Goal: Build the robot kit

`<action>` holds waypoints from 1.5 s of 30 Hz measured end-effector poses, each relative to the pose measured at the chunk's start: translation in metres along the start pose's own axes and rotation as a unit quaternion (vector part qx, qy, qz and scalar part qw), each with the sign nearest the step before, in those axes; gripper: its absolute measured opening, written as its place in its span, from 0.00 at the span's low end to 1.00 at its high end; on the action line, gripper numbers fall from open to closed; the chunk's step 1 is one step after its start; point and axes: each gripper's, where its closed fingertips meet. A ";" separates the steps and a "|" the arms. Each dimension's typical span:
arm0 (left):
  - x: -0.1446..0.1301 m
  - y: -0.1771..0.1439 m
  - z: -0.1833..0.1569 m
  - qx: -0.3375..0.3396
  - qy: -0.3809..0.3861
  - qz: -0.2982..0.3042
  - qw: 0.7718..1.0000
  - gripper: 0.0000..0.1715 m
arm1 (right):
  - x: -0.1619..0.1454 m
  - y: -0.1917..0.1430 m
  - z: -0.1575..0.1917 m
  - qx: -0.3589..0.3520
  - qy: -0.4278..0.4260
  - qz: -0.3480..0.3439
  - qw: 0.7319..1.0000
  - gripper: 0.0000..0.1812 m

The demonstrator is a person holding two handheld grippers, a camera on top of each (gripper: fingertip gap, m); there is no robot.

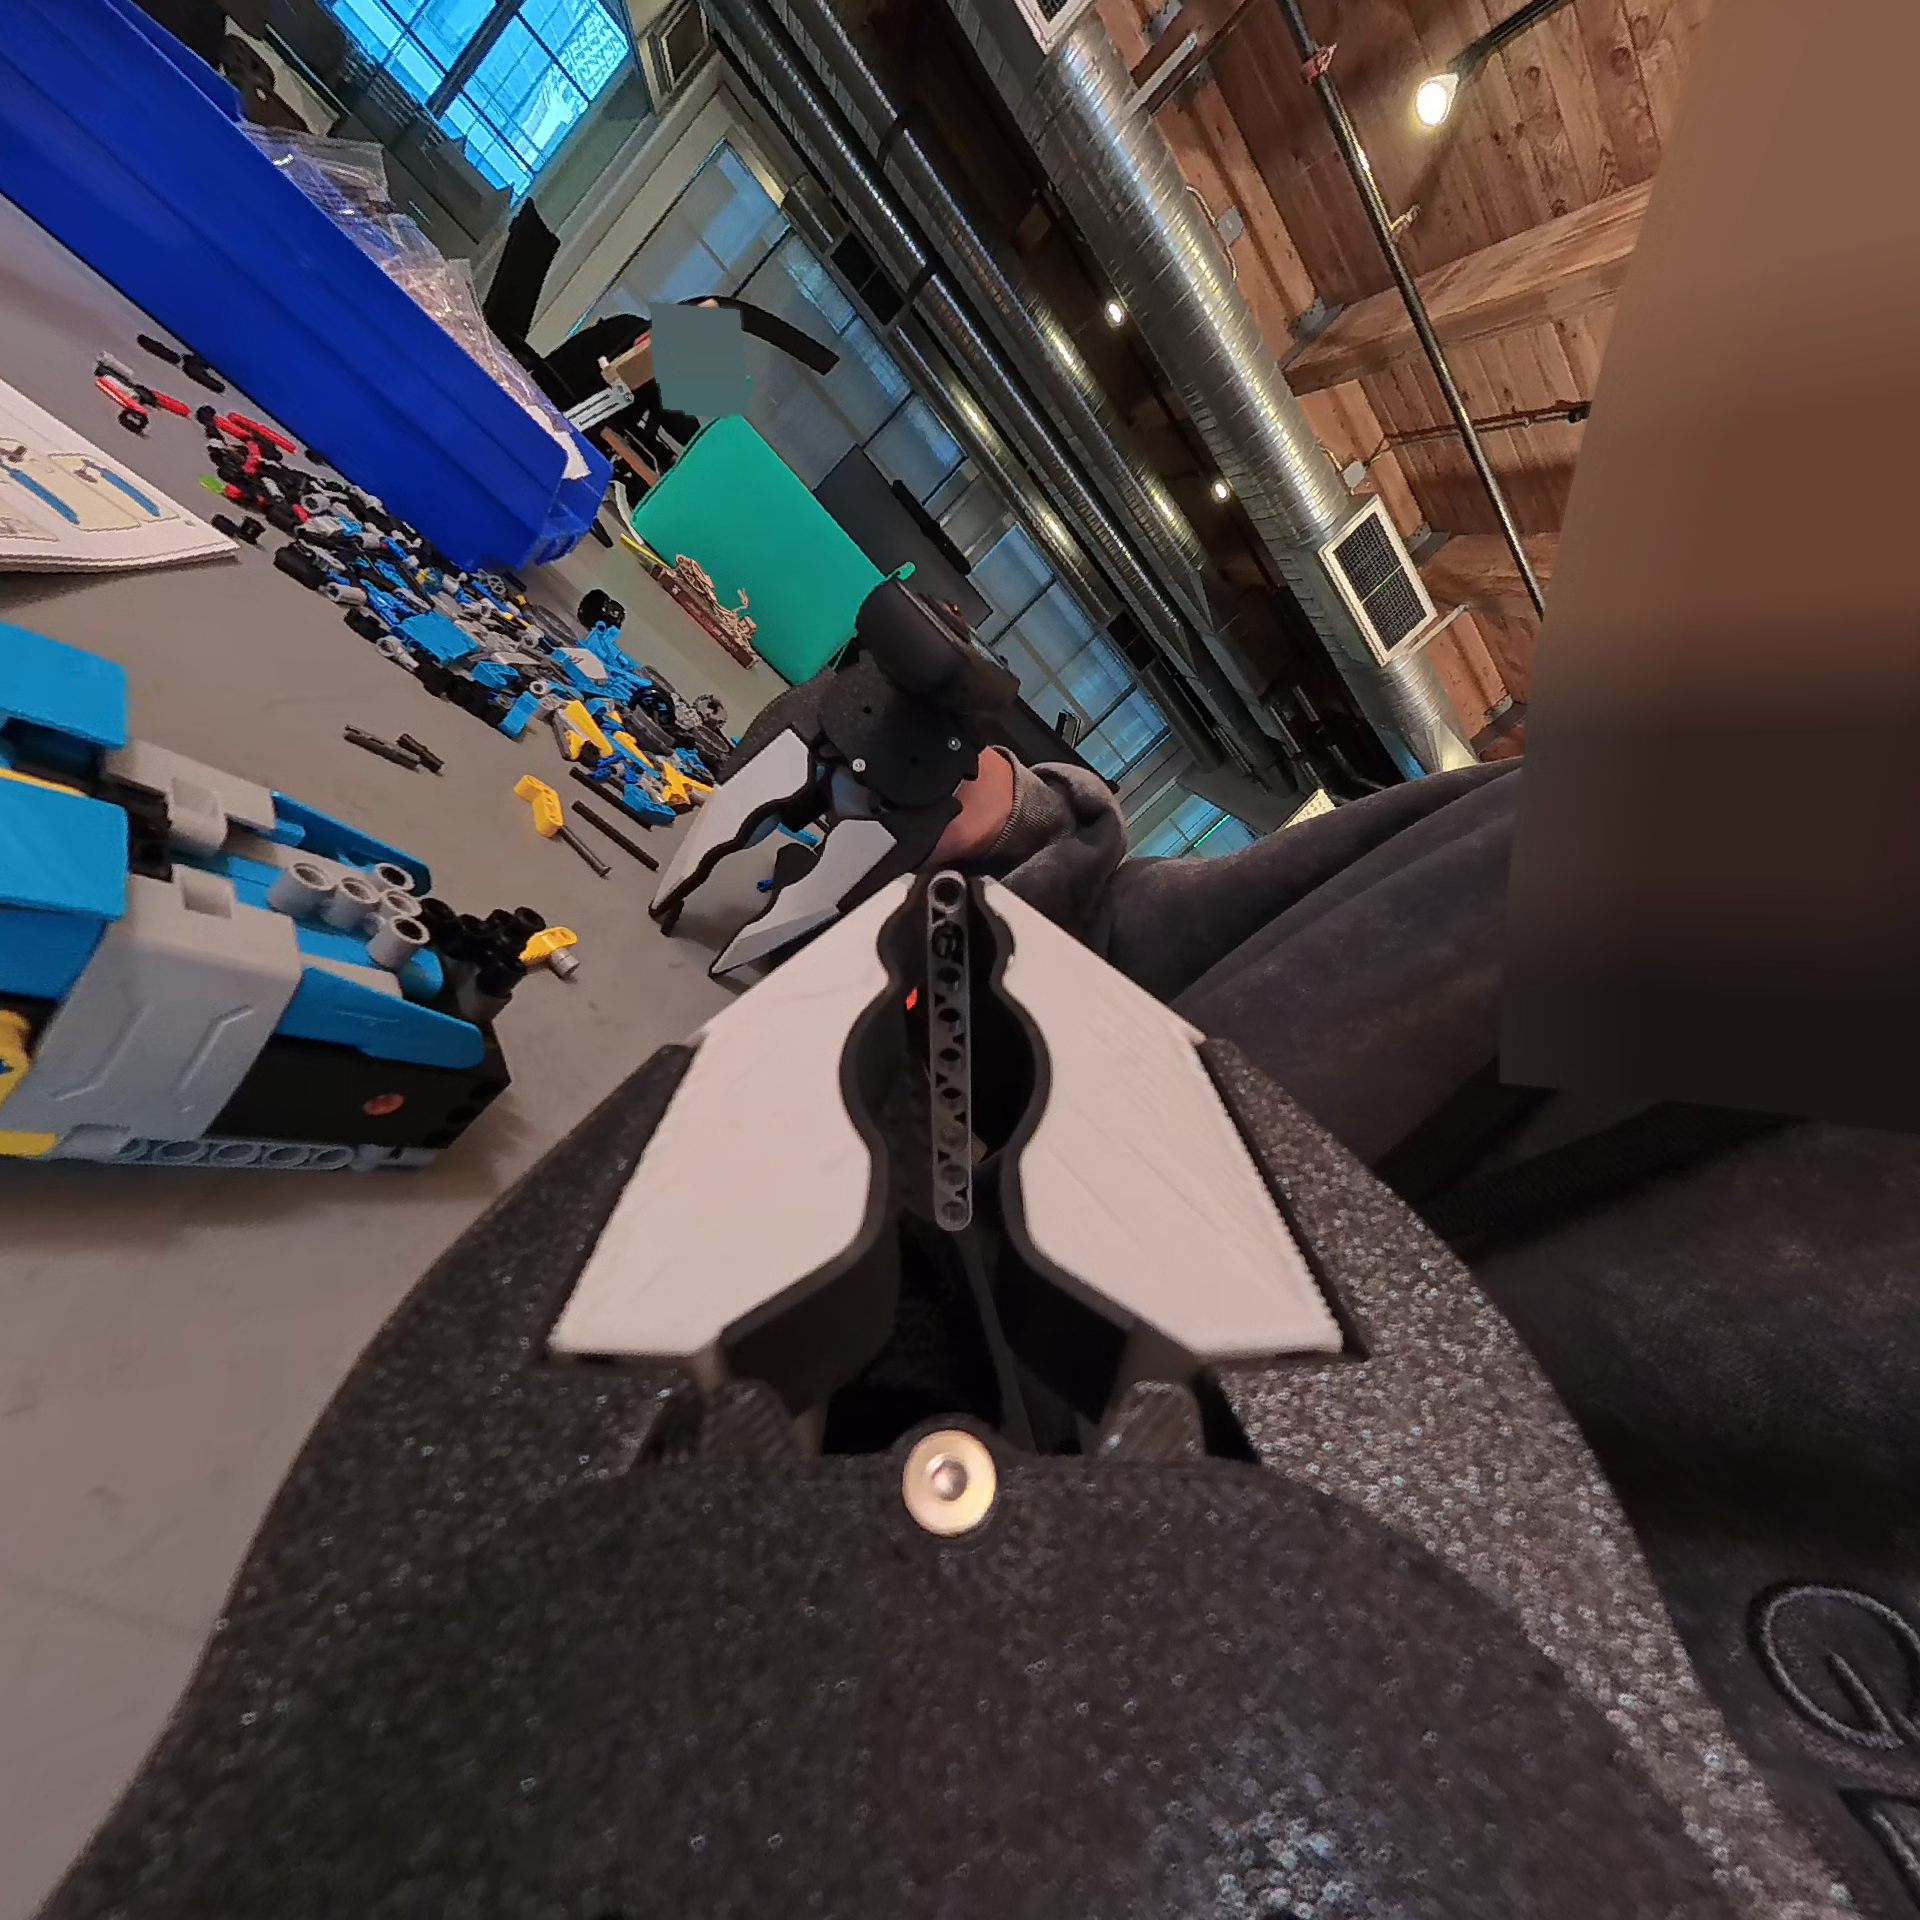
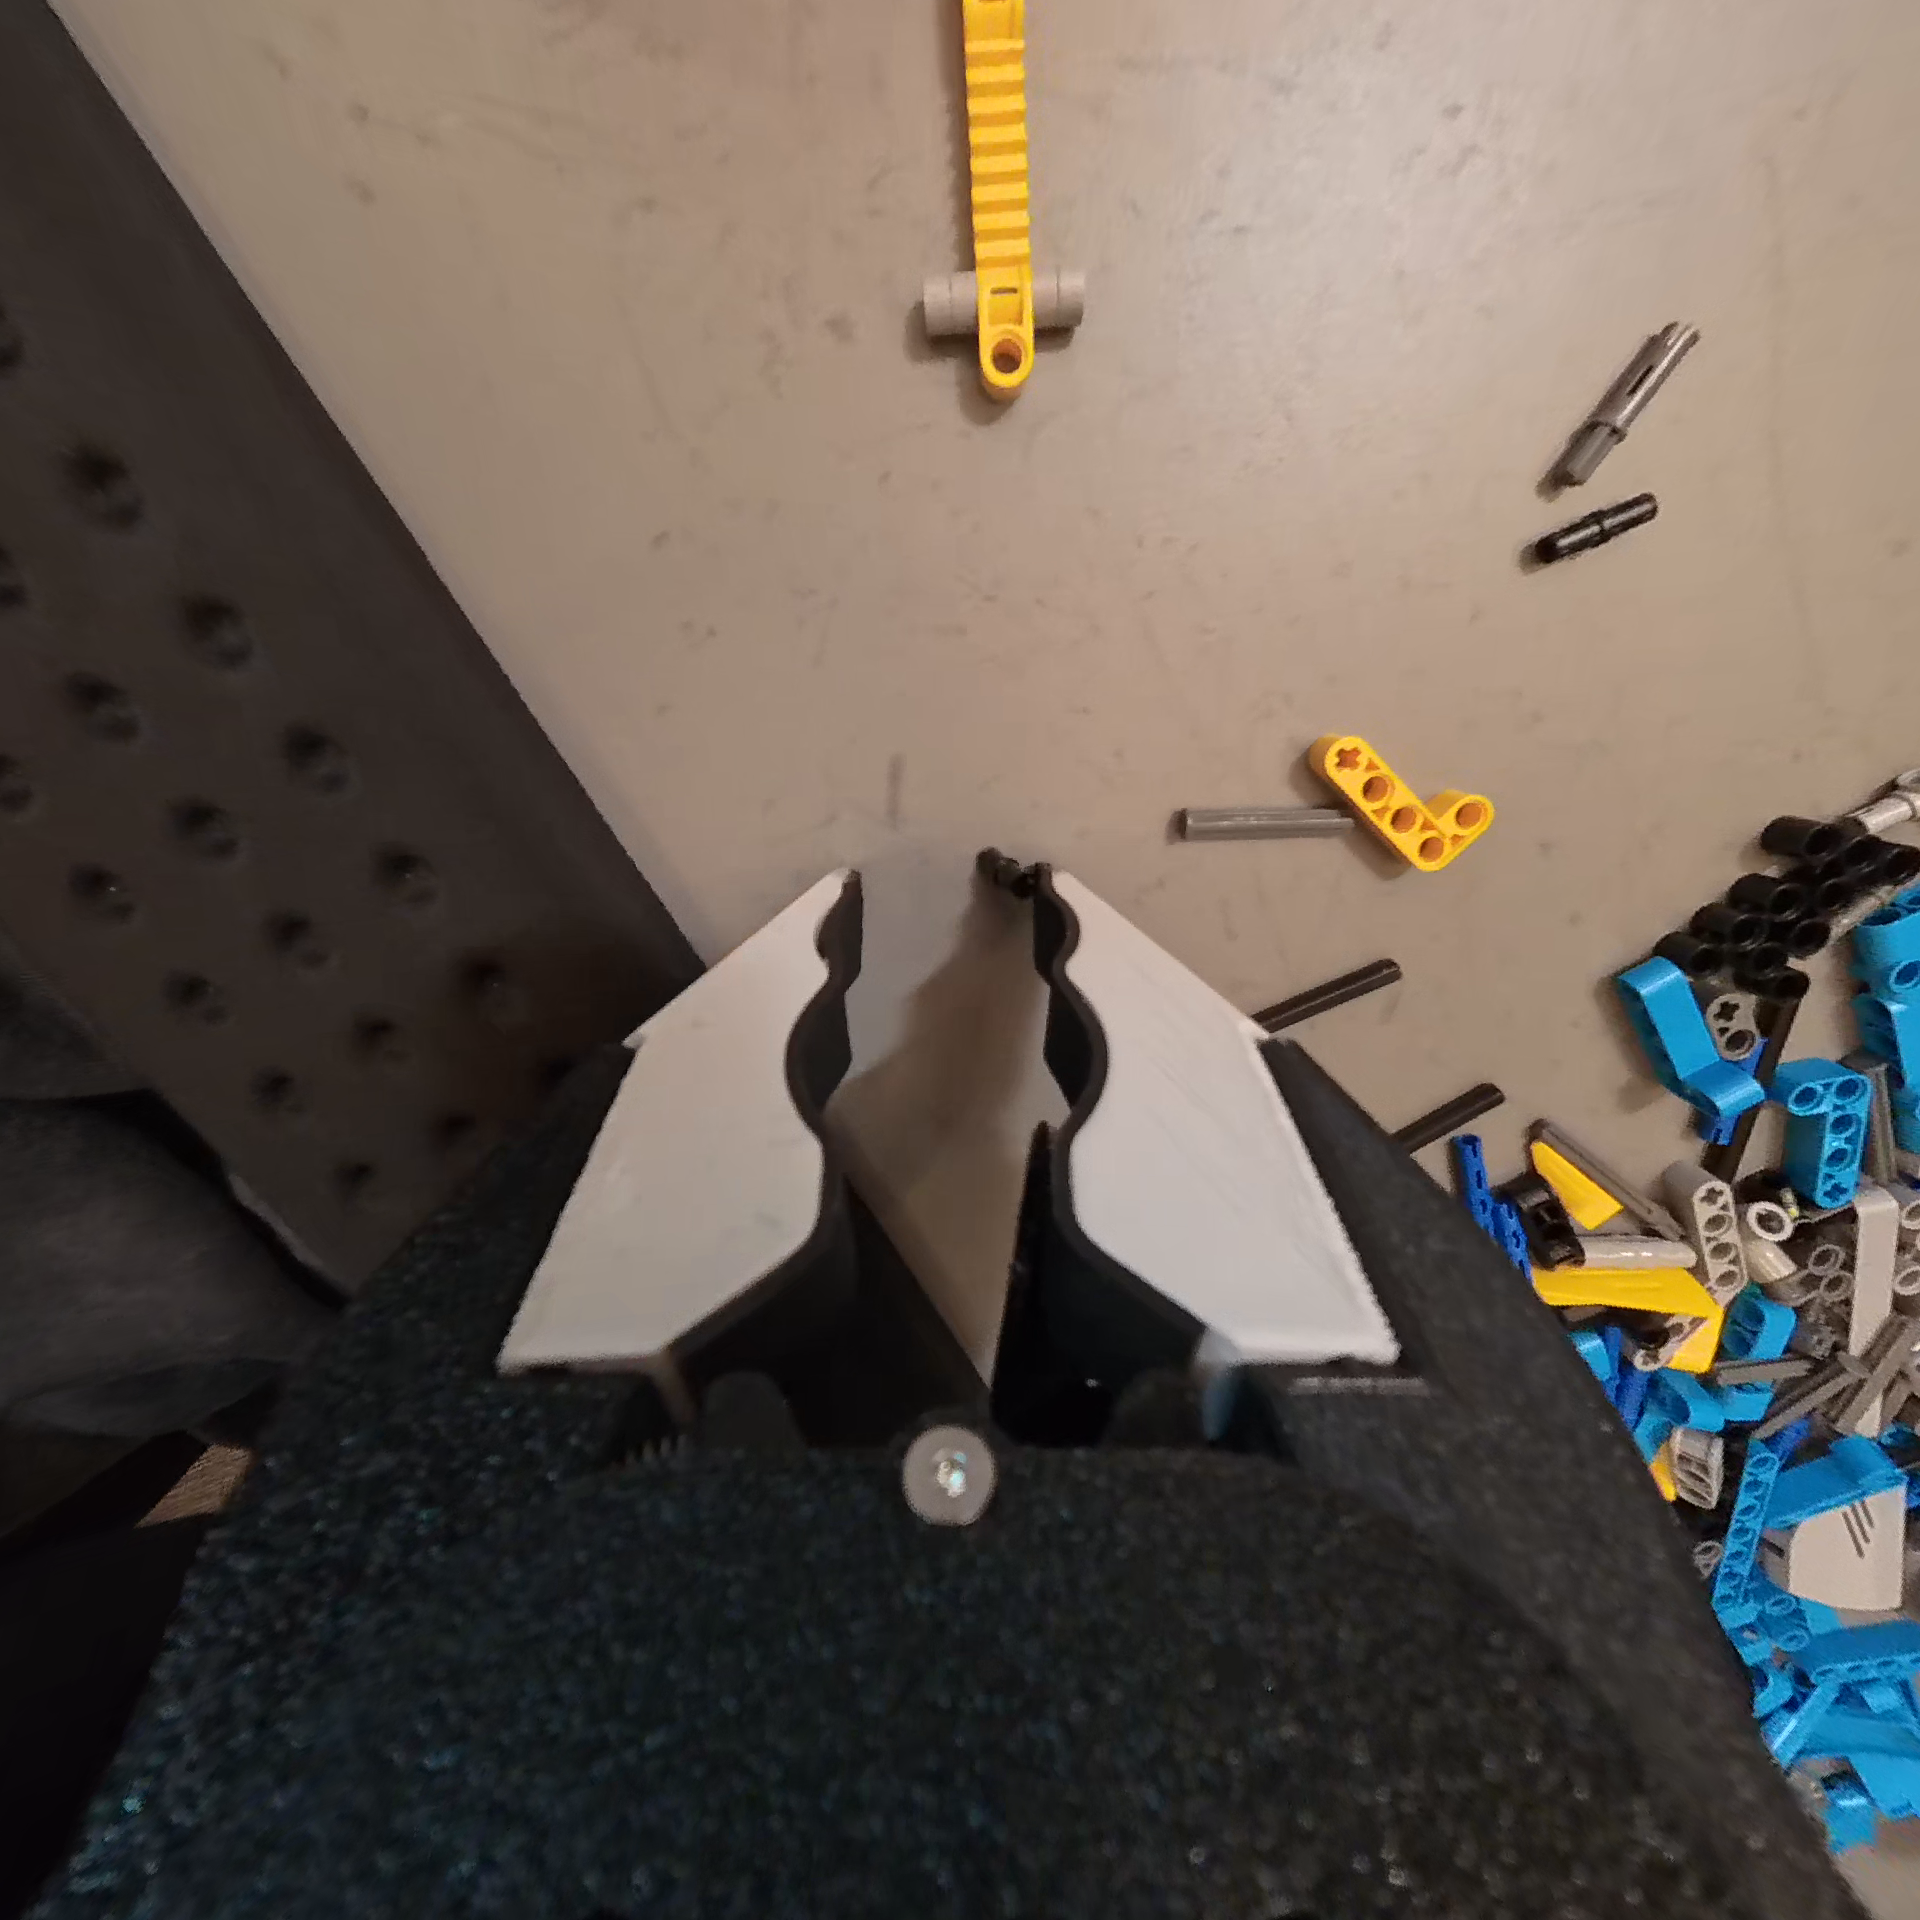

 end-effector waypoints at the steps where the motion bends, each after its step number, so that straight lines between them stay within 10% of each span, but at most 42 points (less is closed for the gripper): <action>1: 0.000 0.000 0.000 0.000 0.000 0.000 1.000 0.04 | -0.001 0.000 0.000 0.001 0.000 0.001 1.000 0.18; 39: 0.000 0.000 0.000 -0.002 -0.002 0.000 1.000 0.03 | 0.013 -0.008 -0.010 -0.028 -0.014 -0.041 0.999 0.03; 45: 0.001 0.000 0.002 0.004 0.000 -0.005 1.000 0.03 | 0.064 -0.056 0.007 -0.013 -0.046 -0.221 0.974 0.02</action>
Point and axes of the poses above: each gripper's, where its closed fingertips meet, y out along the fingers, x out of its top, z = x × y across the jaws, and after that the axes turned 11 degrees about z, right-handed
